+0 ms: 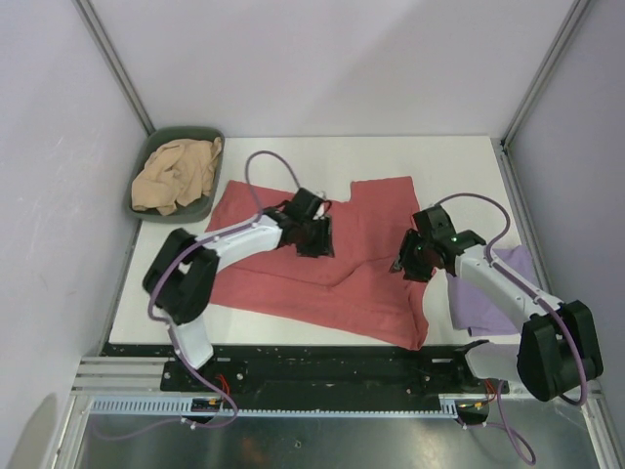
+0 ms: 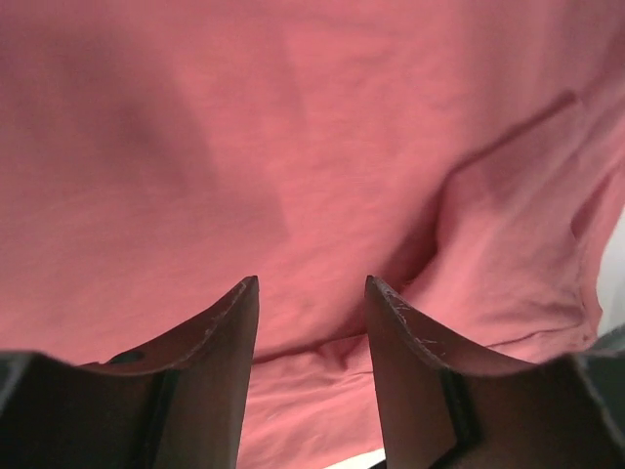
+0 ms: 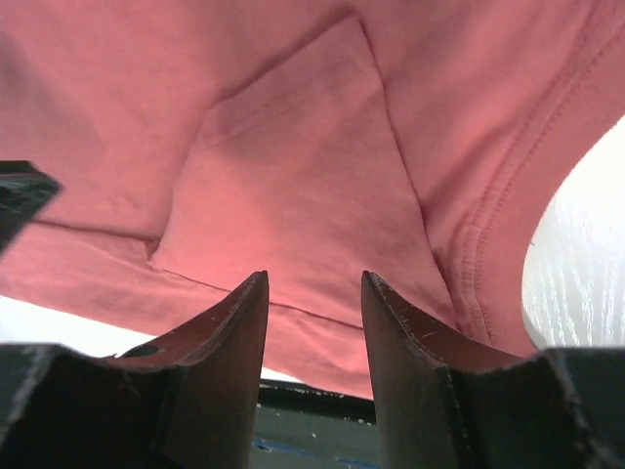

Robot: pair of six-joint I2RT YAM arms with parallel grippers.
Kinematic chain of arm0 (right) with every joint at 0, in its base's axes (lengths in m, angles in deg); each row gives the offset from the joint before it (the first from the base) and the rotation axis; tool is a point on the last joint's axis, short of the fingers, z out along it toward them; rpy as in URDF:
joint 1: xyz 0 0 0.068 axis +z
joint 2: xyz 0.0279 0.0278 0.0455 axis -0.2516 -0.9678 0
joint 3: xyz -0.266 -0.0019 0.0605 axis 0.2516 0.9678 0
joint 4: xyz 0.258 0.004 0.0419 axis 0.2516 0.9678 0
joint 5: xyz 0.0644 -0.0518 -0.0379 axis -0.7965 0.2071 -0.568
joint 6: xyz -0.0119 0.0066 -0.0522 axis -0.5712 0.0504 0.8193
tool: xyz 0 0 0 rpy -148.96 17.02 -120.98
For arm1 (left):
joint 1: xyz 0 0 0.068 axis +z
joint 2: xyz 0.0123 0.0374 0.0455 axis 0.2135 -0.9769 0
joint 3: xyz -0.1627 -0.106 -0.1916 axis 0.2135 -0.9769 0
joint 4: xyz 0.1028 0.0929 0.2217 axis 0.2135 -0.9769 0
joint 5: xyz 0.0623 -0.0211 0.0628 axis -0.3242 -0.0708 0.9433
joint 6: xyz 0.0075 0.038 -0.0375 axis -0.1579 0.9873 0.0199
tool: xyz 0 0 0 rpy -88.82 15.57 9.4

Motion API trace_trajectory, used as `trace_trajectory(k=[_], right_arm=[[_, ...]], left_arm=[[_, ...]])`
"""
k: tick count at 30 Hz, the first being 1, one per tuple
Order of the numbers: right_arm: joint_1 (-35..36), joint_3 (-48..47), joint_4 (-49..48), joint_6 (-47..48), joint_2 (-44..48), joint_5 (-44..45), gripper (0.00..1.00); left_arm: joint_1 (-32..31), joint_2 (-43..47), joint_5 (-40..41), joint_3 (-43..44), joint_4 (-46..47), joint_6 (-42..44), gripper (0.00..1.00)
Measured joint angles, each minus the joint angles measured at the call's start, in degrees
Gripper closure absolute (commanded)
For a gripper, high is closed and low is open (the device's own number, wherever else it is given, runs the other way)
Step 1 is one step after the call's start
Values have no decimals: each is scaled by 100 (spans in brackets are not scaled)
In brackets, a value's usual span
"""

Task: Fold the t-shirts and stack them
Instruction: Fold the flattened tshirt in 1/3 of the way

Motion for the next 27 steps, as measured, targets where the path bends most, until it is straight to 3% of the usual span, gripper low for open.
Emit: trace_trajectory(k=[7, 27], right_arm=[[177, -46, -227, -26, -46, 317, 53], [181, -46, -249, -50, -46, 595, 54]], left_arm=[[-540, -785, -546, 645, 127, 127, 50], [-1480, -1143, -1130, 695, 199, 229, 52]])
